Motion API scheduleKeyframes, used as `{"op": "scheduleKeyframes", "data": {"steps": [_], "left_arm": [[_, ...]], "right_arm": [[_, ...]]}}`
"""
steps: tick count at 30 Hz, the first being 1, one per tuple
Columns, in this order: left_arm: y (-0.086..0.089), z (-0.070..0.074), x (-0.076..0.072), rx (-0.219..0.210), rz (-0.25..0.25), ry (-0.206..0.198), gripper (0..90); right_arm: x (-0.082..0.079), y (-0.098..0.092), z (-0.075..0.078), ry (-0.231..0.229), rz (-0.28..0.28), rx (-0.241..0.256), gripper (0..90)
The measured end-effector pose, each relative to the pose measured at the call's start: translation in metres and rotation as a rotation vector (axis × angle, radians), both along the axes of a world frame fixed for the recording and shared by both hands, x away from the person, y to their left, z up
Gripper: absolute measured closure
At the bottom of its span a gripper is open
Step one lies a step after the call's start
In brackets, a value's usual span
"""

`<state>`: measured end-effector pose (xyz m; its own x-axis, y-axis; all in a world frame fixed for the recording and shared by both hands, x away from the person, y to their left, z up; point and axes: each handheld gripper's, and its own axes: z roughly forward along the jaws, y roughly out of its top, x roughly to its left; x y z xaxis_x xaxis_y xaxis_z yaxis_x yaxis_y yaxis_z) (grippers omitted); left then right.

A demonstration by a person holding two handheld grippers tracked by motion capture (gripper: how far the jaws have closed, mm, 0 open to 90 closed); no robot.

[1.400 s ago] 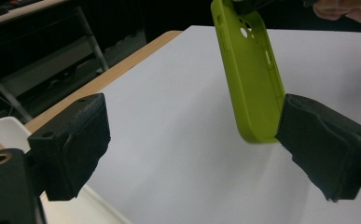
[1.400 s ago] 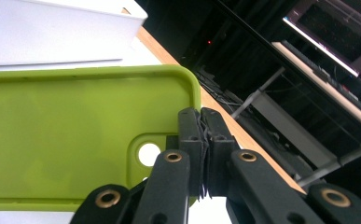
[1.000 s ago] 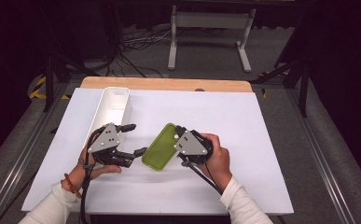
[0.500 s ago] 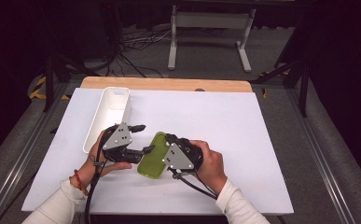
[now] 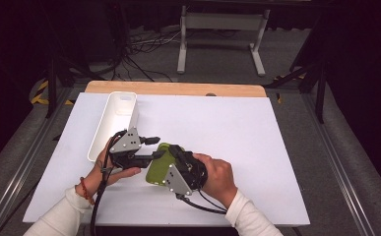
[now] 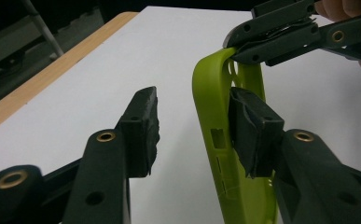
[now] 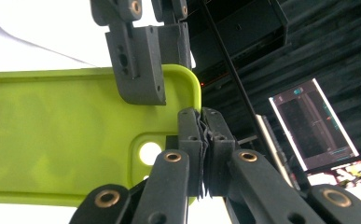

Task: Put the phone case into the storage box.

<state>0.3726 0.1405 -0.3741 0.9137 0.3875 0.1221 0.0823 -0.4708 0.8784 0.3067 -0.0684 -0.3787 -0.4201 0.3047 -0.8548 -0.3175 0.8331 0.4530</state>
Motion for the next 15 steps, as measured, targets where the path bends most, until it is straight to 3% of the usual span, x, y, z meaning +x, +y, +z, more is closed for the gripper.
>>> {"op": "scheduleKeyframes", "data": {"steps": [4, 11, 15], "left_arm": [[-0.0003, 0.0014, -0.0011, -0.003, -0.013, -0.002, 60.2], [-0.0001, 0.0029, -0.003, -0.009, -0.04, 0.001, 73.5], [0.0009, 0.0044, -0.0042, -0.014, -0.032, -0.005, 76.3]], "right_arm": [[-0.0037, 0.0033, -0.0017, -0.033, 0.007, -0.041, 88.2], [-0.0056, 0.004, -0.0006, -0.042, 0.015, -0.051, 88.1], [-0.0065, 0.0034, 0.0001, -0.046, 0.016, -0.048, 87.5]]}}
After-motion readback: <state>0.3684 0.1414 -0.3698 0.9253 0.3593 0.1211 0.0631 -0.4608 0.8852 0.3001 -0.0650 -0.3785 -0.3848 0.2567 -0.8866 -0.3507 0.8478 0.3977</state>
